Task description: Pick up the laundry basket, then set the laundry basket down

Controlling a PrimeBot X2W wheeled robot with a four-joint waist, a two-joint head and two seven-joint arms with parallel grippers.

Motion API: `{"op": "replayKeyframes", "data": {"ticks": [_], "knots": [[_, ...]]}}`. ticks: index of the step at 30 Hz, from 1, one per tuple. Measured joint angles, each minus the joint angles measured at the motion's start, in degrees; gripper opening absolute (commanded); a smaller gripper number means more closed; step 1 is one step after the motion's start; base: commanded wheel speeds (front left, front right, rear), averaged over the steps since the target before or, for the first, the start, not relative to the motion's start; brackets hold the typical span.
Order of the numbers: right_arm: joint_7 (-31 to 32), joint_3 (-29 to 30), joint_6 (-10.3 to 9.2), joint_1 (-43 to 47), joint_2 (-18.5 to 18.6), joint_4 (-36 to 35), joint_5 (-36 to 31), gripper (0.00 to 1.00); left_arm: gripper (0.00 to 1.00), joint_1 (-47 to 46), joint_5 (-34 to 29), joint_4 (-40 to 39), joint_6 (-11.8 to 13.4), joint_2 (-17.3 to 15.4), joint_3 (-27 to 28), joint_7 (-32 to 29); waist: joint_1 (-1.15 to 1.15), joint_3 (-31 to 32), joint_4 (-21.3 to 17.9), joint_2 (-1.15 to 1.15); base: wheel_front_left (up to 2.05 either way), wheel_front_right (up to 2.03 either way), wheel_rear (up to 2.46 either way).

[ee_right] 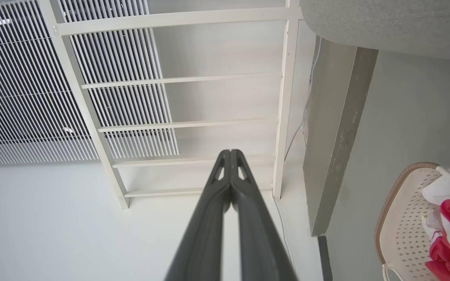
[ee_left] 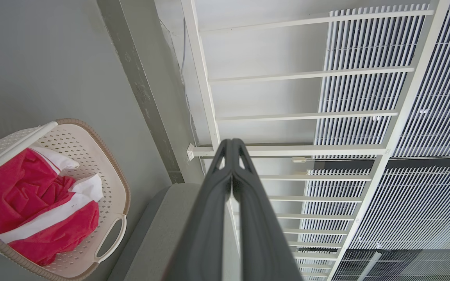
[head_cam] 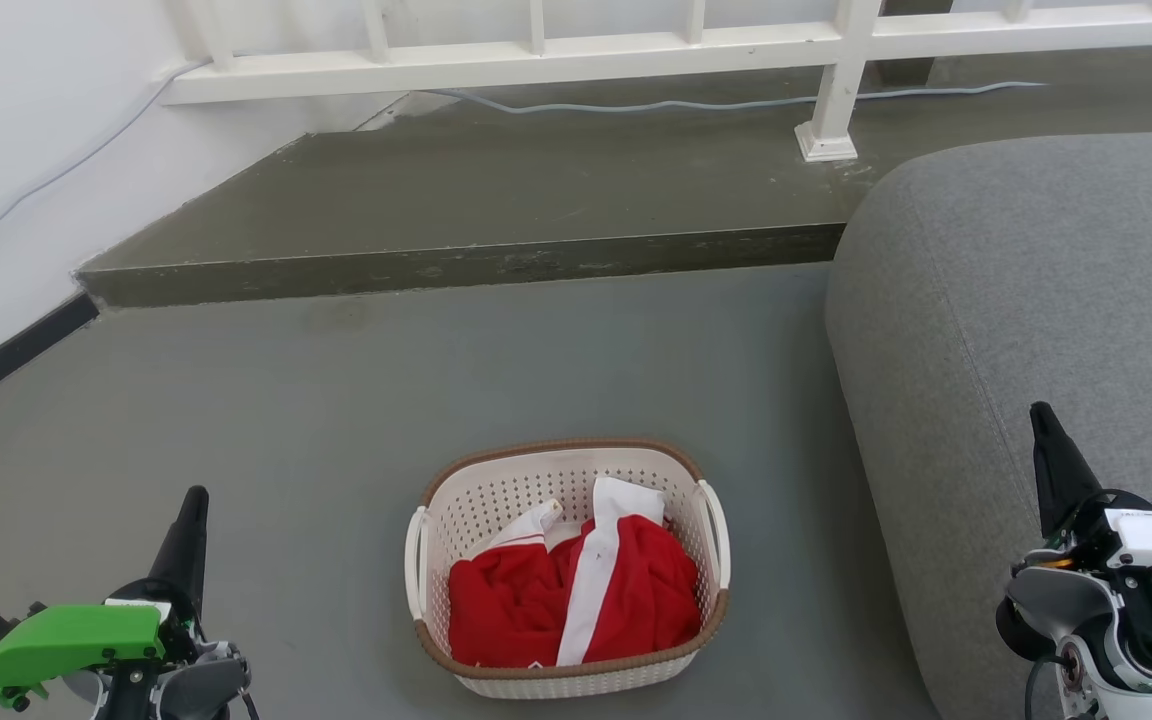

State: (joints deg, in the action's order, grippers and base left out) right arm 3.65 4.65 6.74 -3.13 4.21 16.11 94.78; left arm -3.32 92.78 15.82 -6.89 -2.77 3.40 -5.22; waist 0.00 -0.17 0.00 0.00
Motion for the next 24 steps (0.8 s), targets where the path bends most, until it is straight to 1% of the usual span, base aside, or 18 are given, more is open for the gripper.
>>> {"op": "replayKeyframes", "data": {"ticks": [24], "knots": [[0.0,0.1,0.05,0.0,-0.1,0.0,0.0,0.0,0.0,0.0,0.0,0.0,0.0,0.0,0.0,0.0,0.0,0.0,0.0,0.0,0.0,0.0,0.0]]}}
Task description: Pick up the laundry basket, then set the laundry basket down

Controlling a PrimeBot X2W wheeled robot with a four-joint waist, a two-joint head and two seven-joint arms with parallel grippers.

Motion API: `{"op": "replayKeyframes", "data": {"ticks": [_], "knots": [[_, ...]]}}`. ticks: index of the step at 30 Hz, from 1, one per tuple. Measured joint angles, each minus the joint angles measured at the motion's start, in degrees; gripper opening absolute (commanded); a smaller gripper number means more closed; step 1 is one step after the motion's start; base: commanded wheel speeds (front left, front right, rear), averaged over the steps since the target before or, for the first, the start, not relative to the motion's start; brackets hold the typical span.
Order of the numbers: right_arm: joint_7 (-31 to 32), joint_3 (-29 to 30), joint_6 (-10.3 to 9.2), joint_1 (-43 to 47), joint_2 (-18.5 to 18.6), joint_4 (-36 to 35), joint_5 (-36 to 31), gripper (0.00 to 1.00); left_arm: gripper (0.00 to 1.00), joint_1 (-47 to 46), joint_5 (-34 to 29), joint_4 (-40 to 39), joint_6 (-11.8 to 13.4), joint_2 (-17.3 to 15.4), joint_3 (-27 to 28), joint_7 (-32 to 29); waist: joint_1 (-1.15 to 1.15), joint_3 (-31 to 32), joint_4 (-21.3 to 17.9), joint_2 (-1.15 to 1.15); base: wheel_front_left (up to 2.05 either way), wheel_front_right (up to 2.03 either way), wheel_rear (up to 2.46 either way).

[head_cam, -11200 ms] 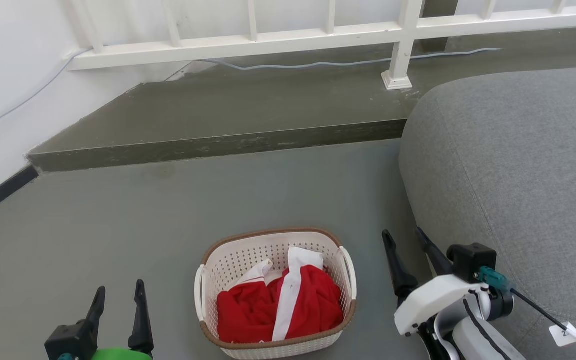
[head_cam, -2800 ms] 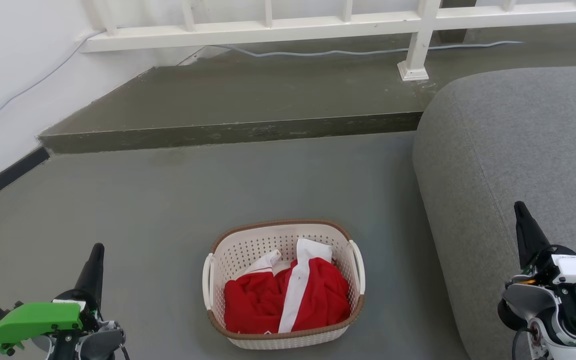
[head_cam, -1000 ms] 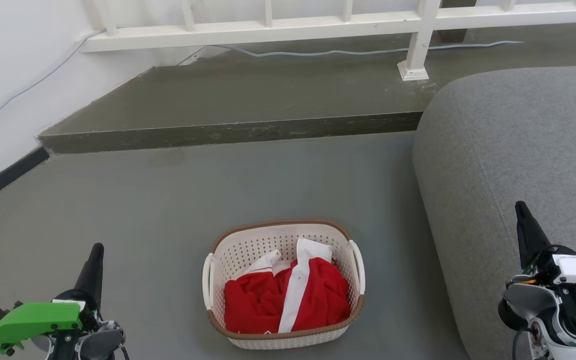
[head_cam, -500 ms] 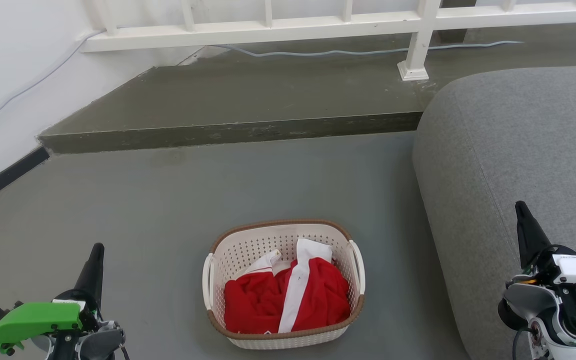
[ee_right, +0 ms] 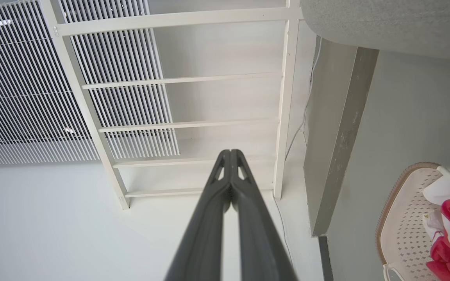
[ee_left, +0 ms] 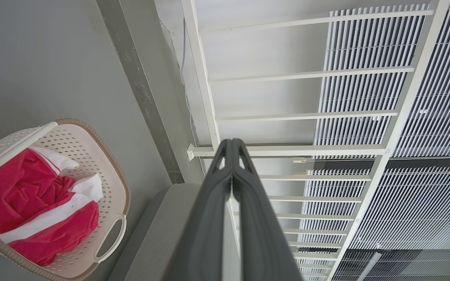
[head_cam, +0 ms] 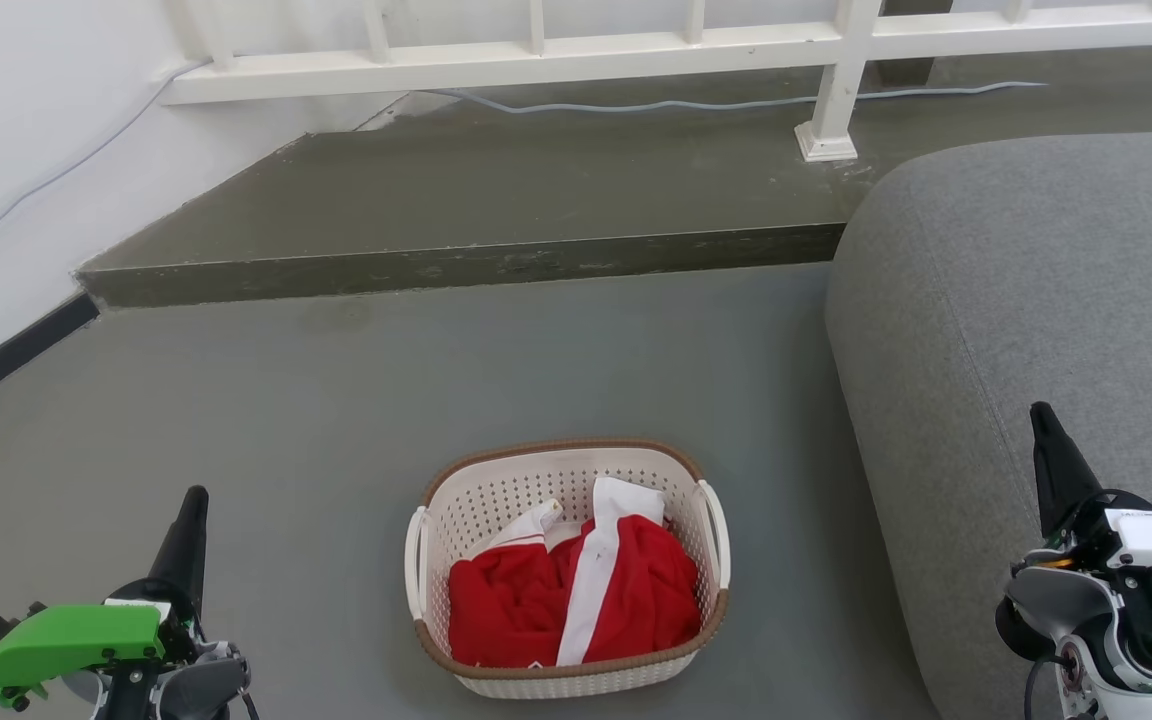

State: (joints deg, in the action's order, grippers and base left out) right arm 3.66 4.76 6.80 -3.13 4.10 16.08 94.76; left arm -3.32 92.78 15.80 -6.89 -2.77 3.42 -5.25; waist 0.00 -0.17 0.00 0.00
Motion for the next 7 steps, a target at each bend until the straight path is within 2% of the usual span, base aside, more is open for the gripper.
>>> {"op": "replayKeyframes", "data": {"ticks": [7], "knots": [[0.0,0.0,0.0,0.0,0.0,0.0,0.0,0.0,0.0,0.0,0.0,0.0,0.0,0.0,0.0,0.0,0.0,0.0,0.0,0.0,0.0,0.0,0.0]]}}
